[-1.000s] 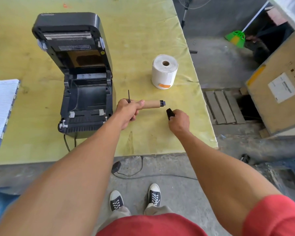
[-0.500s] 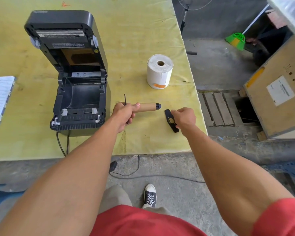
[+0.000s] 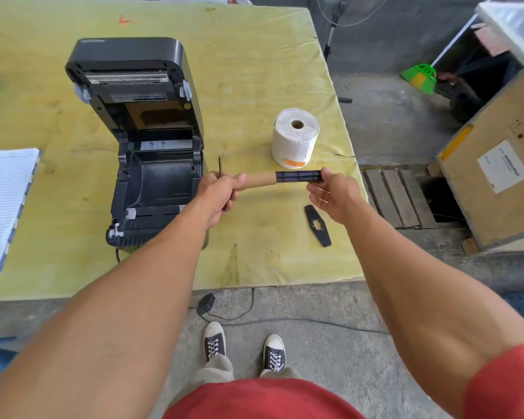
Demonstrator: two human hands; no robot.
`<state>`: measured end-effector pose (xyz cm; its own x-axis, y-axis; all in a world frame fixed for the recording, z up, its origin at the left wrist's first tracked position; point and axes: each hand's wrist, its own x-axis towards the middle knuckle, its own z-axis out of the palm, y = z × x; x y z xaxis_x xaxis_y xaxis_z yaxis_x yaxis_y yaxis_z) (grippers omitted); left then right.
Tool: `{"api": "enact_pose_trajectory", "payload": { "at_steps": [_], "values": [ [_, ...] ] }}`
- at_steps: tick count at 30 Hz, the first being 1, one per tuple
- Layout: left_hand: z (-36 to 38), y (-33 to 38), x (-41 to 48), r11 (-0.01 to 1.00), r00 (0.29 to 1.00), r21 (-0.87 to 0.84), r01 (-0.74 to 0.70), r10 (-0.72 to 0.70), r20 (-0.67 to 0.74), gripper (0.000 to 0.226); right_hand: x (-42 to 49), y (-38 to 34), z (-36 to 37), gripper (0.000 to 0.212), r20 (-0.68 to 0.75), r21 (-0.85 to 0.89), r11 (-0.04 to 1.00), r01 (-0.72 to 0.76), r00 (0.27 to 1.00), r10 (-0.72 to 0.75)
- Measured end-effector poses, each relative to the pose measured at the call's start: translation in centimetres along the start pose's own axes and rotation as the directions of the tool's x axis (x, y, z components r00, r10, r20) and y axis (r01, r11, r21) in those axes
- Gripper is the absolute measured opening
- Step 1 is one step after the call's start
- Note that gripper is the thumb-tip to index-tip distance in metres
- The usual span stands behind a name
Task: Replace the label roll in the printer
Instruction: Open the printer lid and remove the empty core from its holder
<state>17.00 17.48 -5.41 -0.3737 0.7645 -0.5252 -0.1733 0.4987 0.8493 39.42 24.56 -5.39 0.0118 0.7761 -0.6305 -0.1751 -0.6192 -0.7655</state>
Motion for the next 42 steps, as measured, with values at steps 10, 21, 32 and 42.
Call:
{"api": "enact_pose_trajectory", "payload": {
  "at_steps": [10, 21, 32, 42],
  "values": [
    [-2.2, 1.2, 2.0, 1.000, 1.000, 0.013, 0.027, -0.027, 0.002, 0.028, 0.6, 1.8, 0.2, 0.025, 0.178, -0.697, 0.702, 0.148, 0.984, -0.031],
    [-2.1, 0.9, 2.3, 0.999, 0.999, 0.015, 0.032, -0.033, 0.031, 0.023, 1.5, 3.8, 2.2, 0.032, 0.160, -0.809, 0.554, 0.196, 0.981, -0.113],
    [0.7, 1.8, 0.9, 0.999, 0.995, -0.007, 0.032, -0.031, 0.094, 0.012, -0.9, 0.6, 3.4, 0.053, 0.360, -0.348, 0.937, 0.017, 0.926, 0.117],
    [2.4, 1.6, -0.6, 0.997, 0.987, -0.005, 0.082, -0.080, 0.141, 0.016, -0.7, -0.1, 3.4, 0.015, 0.177, 0.057, 0.998, 0.012, 0.984, -0.022]
  ]
}}
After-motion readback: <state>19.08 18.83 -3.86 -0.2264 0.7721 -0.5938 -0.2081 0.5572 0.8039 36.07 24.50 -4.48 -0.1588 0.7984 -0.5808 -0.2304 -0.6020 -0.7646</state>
